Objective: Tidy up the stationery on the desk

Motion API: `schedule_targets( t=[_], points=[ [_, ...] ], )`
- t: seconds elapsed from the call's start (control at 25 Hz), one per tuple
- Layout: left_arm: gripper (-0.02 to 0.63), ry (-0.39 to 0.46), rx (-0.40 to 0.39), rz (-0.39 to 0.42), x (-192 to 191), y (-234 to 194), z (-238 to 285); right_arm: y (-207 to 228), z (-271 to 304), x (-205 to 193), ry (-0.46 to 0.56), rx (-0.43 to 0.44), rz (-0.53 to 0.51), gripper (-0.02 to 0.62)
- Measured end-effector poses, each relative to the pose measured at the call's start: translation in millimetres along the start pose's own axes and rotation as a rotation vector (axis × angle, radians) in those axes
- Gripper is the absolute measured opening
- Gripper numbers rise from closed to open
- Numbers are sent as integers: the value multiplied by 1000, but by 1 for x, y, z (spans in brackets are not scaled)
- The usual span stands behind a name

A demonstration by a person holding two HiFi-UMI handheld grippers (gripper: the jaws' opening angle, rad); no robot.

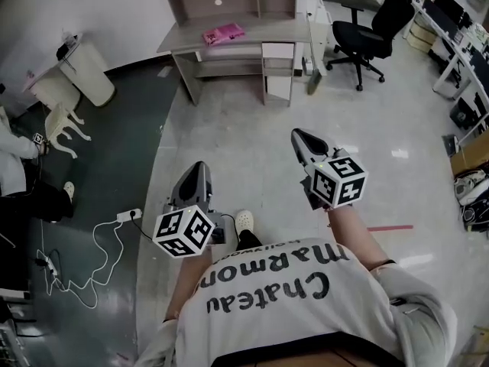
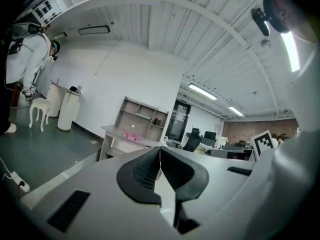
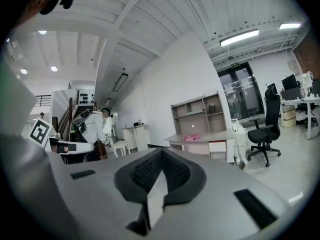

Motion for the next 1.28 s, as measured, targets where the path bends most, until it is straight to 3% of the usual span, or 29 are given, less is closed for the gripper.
schedule_targets(
  t=[0.32,0.8,1.28],
  points=[
    [17,-17,-28,-13,16,-39,63,24,61,12,-2,-23,64,9],
    [17,-19,-73,2,95,-137,192,40,223,62,-27,-23,46,9],
    [17,30,-127,22,152,-222,261,40,343,97,16,-36,35,9]
  ],
)
Point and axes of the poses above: the fingertips, and each gripper's own axes: z forward along the fingers, y to its right, x out of its top, the point moved 9 cm from there along -z, backward along the fingers, and after that the axes turned 3 degrees about -y, right-handed, at the moved point
